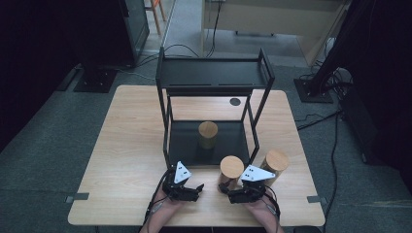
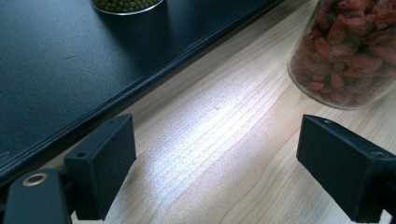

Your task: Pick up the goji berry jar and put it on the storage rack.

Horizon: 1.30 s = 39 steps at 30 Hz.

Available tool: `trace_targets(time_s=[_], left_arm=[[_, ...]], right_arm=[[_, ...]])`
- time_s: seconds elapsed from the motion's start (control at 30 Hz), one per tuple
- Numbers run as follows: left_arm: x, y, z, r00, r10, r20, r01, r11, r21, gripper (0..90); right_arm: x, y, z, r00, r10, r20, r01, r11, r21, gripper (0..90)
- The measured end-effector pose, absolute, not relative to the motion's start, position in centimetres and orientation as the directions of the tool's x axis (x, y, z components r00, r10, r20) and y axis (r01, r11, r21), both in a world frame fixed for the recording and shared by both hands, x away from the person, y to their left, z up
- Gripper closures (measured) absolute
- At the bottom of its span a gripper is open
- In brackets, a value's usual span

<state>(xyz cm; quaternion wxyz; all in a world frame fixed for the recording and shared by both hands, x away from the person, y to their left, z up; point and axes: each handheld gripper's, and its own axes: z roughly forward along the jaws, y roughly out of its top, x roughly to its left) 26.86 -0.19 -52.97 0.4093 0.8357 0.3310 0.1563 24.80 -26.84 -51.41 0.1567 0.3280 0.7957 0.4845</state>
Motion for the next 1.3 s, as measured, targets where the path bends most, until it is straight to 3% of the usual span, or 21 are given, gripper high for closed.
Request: trace_targets(time_s=[0.47,1.3], left_arm=[[26.9,-0.5,-53.1,0.739,0.673,-0.005,0.436,-0.473,0.766,12.2],[27.1,-0.6,-53.2,0.738,0.675,-0.023,0.459,-0.477,0.75,12.2]], right_arm=[[24.9,-26.4,-49.9,-0.756,0.654,0.027,0.343,0.36,0.868,24.2],[25.5,-25.8,-48.6,-0.757,0.653,0.032,0.348,0.363,0.864,25.1]])
